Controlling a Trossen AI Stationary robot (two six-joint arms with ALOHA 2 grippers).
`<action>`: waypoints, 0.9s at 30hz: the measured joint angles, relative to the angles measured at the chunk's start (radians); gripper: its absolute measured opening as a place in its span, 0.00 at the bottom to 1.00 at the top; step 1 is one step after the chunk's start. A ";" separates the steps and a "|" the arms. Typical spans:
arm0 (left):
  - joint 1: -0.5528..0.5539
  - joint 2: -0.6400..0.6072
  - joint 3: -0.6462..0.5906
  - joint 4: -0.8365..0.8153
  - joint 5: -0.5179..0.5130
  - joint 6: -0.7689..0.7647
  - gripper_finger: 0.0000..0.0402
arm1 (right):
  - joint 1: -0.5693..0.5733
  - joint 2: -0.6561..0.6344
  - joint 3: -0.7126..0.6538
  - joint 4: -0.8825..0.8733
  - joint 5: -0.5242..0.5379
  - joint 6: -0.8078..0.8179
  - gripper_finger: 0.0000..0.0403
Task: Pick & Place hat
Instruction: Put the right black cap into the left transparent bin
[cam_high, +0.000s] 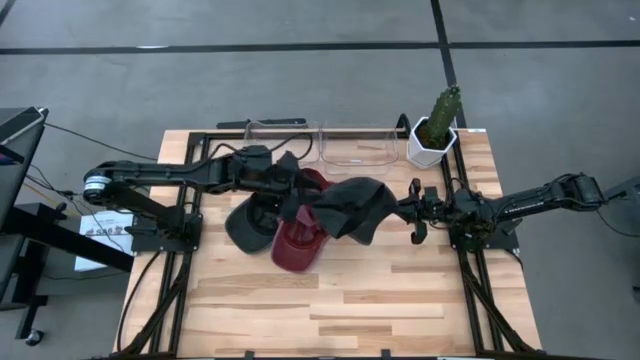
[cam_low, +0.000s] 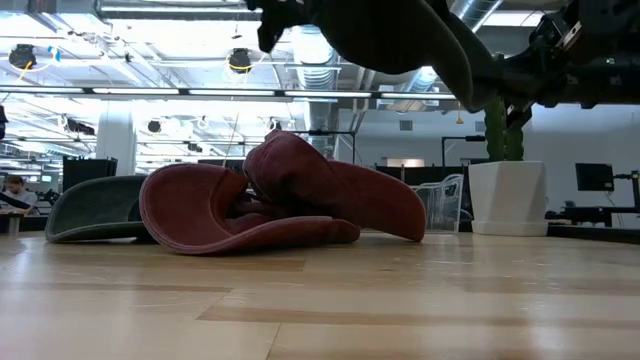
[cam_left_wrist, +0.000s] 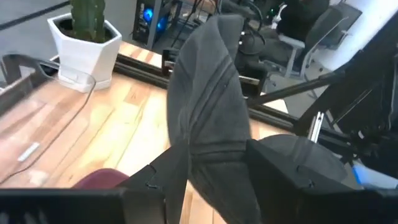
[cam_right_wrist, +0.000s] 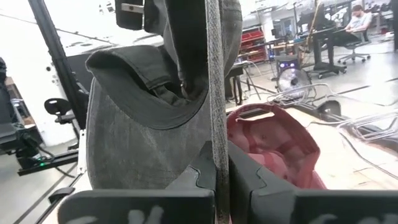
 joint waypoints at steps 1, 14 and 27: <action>0.000 0.010 0.000 -0.009 0.011 -0.002 0.40 | 0.000 -0.001 0.000 -0.004 0.004 -0.001 0.00; -0.001 0.011 0.000 0.025 0.078 0.048 0.40 | 0.000 -0.001 0.000 -0.028 0.012 -0.001 0.00; -0.002 0.013 0.000 0.025 0.087 0.055 0.40 | 0.002 -0.001 0.000 -0.028 0.030 -0.011 0.00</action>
